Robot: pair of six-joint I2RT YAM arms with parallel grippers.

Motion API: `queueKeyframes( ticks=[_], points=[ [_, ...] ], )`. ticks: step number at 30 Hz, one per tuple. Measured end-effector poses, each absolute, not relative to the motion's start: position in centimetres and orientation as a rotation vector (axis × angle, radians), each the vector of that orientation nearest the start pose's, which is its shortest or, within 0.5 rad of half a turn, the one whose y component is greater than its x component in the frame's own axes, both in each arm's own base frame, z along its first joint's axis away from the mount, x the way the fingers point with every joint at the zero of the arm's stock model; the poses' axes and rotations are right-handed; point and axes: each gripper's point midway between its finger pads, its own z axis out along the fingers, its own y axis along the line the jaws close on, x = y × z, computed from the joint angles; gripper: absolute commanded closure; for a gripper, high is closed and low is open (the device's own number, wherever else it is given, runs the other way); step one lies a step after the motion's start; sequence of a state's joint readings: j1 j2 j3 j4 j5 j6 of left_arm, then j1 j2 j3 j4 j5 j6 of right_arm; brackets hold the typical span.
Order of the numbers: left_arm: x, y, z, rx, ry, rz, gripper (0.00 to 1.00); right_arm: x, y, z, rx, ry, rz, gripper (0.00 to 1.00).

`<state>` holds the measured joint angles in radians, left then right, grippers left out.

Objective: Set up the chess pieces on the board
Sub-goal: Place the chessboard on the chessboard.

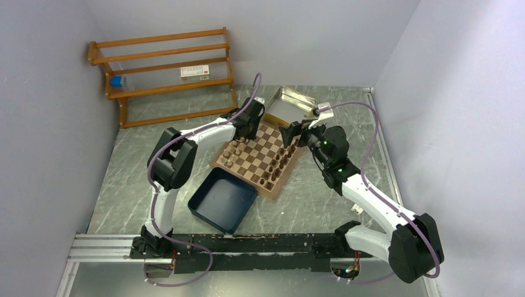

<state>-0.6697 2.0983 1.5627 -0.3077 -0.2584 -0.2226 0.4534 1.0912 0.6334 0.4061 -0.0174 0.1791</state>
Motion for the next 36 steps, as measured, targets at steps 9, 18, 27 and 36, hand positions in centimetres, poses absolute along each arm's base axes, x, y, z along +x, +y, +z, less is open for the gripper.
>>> queueKeyframes(
  ticks=[9, 18, 27, 36],
  points=[
    [43.8, -30.1, 6.0, 0.416, 2.347, -0.109, 0.64, 34.8, 18.1, 23.8, -0.239, 1.631, 0.499, 0.00],
    [44.8, -31.3, 8.5, 0.399, 2.305, -0.164, 0.58, 34.8, 18.1, 23.7, -0.238, 1.634, 0.499, 0.00],
    [44.8, -31.0, 12.8, 0.324, 2.284, -0.359, 0.42, 35.8, 17.3, 22.0, -0.105, 1.684, 0.482, 0.00],
    [44.4, -23.5, 22.3, 0.192, 2.156, -0.574, 0.10, 38.0, 18.0, 20.2, -0.091, 1.792, 0.444, 0.00]
  ],
)
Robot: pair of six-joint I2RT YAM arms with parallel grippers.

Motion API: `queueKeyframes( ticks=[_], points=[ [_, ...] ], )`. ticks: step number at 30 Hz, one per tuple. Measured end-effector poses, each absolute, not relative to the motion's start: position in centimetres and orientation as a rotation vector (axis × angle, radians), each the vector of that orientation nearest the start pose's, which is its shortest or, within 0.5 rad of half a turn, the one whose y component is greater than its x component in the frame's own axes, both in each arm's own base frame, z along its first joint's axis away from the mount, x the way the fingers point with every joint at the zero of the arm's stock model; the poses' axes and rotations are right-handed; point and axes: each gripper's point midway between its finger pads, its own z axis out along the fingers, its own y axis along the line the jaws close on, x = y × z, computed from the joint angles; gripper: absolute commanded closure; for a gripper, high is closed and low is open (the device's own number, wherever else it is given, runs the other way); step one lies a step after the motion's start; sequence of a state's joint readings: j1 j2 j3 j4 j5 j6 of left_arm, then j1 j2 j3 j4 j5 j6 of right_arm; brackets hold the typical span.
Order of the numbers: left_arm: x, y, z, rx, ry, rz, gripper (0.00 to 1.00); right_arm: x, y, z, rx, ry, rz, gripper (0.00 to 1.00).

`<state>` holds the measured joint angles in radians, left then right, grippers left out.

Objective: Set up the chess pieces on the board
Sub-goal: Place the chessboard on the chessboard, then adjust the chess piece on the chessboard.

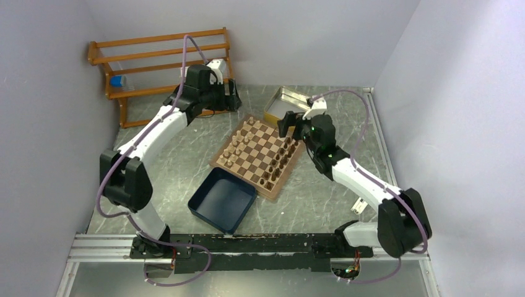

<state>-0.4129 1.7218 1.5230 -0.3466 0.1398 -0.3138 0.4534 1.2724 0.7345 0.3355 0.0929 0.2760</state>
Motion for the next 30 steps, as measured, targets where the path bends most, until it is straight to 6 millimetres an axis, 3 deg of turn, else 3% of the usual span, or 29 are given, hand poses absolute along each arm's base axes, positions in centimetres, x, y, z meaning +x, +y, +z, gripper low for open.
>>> queueKeyframes(
  ticks=[4, 7, 10, 13, 18, 22, 26, 30],
  points=[
    [42.0, -23.3, 24.1, 0.267, 2.123, -0.609, 0.02, 40.6, 18.5, 20.8, -0.101, 1.814, 0.393, 0.07],
    [39.6, -22.4, 23.2, 0.288, 2.143, -0.597, 0.03, 42.2, 19.0, 20.6, -0.125, 1.841, 0.358, 0.12],
    [38.7, -21.5, 21.5, 0.275, 2.189, -0.561, 0.12, 43.1, 19.5, 20.6, -0.147, 1.861, 0.344, 0.17],
    [39.5, -21.4, 19.9, 0.257, 2.232, -0.522, 0.22, 42.9, 19.9, 20.5, -0.171, 1.866, 0.367, 0.19],
    [42.8, -22.8, 17.6, 0.219, 2.269, -0.518, 0.43, 41.2, 20.3, 19.1, -0.226, 1.882, 0.412, 0.20],
    [45.2, -24.1, 15.1, 0.190, 2.289, -0.536, 0.47, 39.7, 19.8, 18.1, -0.250, 1.896, 0.419, 0.20],
    [46.7, -24.9, 11.6, 0.185, 2.338, -0.533, 0.48, 39.2, 20.0, 20.0, -0.258, 1.849, 0.444, 0.20],
    [47.7, -25.5, 9.5, 0.191, 2.367, -0.533, 0.49, 38.9, 20.1, 21.7, -0.260, 1.801, 0.466, 0.20]
  ],
)
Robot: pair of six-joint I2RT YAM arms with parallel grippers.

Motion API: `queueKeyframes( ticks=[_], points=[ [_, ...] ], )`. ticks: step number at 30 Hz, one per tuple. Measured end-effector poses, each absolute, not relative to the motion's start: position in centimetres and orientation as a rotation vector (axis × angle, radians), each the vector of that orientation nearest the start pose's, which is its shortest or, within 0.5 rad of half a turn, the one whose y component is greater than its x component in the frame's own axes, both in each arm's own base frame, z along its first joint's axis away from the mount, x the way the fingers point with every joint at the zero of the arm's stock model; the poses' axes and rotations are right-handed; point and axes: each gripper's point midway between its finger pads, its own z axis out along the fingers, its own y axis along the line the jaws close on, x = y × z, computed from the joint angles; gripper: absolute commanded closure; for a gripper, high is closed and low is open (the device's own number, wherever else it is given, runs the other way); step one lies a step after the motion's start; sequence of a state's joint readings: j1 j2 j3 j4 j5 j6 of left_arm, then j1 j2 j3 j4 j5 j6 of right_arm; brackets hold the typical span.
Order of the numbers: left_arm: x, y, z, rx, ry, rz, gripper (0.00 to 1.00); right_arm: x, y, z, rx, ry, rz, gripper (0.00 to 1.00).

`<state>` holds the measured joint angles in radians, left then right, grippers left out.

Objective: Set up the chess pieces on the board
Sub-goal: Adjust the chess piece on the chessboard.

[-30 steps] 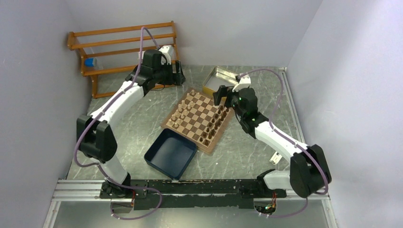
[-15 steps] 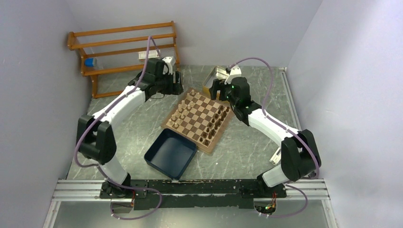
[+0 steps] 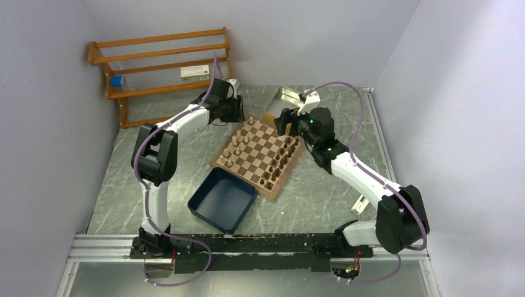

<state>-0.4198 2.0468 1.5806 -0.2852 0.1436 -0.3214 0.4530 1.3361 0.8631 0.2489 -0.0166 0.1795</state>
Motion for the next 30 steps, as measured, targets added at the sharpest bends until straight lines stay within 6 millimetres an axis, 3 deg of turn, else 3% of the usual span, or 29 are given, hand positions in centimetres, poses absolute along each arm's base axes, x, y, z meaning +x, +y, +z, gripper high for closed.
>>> queueKeyframes(
  ticks=[13, 24, 30],
  points=[
    [48.7, -27.5, 9.7, 0.239, 2.326, -0.643, 0.46, 38.8, 20.4, 21.7, -0.271, 1.792, 0.483, 0.18],
    [48.4, -28.2, 7.4, 0.249, 2.371, -0.685, 0.40, 38.8, 20.2, 21.4, -0.266, 1.793, 0.476, 0.16],
    [48.5, -28.4, 7.2, 0.249, 2.375, -0.694, 0.39, 38.7, 20.0, 21.4, -0.259, 1.790, 0.470, 0.15]
  ],
)
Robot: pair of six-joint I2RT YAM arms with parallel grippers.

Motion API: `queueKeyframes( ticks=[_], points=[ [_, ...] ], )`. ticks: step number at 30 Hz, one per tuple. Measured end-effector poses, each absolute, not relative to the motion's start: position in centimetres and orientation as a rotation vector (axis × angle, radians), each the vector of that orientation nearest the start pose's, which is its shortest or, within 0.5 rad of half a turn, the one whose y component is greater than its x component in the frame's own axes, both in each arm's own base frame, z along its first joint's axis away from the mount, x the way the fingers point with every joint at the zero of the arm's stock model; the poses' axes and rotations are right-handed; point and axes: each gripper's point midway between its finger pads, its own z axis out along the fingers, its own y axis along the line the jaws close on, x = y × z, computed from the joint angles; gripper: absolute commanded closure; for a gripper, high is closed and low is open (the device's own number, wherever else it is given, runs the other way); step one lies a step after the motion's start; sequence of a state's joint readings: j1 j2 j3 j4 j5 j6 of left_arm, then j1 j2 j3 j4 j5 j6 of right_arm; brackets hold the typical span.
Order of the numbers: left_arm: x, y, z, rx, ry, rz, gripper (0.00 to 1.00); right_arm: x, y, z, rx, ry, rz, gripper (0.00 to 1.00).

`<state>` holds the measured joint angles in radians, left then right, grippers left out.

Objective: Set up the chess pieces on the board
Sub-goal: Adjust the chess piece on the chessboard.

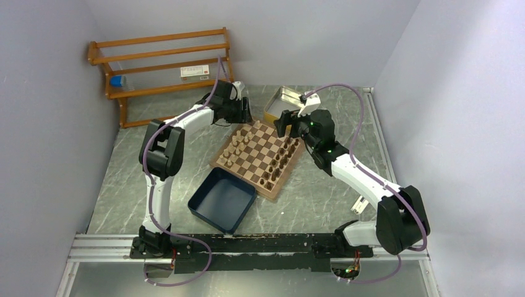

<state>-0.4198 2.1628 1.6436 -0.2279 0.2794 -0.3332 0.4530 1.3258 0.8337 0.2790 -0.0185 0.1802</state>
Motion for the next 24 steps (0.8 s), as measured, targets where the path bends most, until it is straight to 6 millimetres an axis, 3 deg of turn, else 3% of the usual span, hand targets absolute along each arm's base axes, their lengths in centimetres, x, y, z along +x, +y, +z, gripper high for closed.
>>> queueKeyframes(
  ticks=[24],
  points=[
    [47.9, -29.1, 6.2, 0.260, 2.402, -0.755, 0.40, 38.7, 19.9, 21.6, -0.253, 1.782, 0.465, 0.15]
  ],
)
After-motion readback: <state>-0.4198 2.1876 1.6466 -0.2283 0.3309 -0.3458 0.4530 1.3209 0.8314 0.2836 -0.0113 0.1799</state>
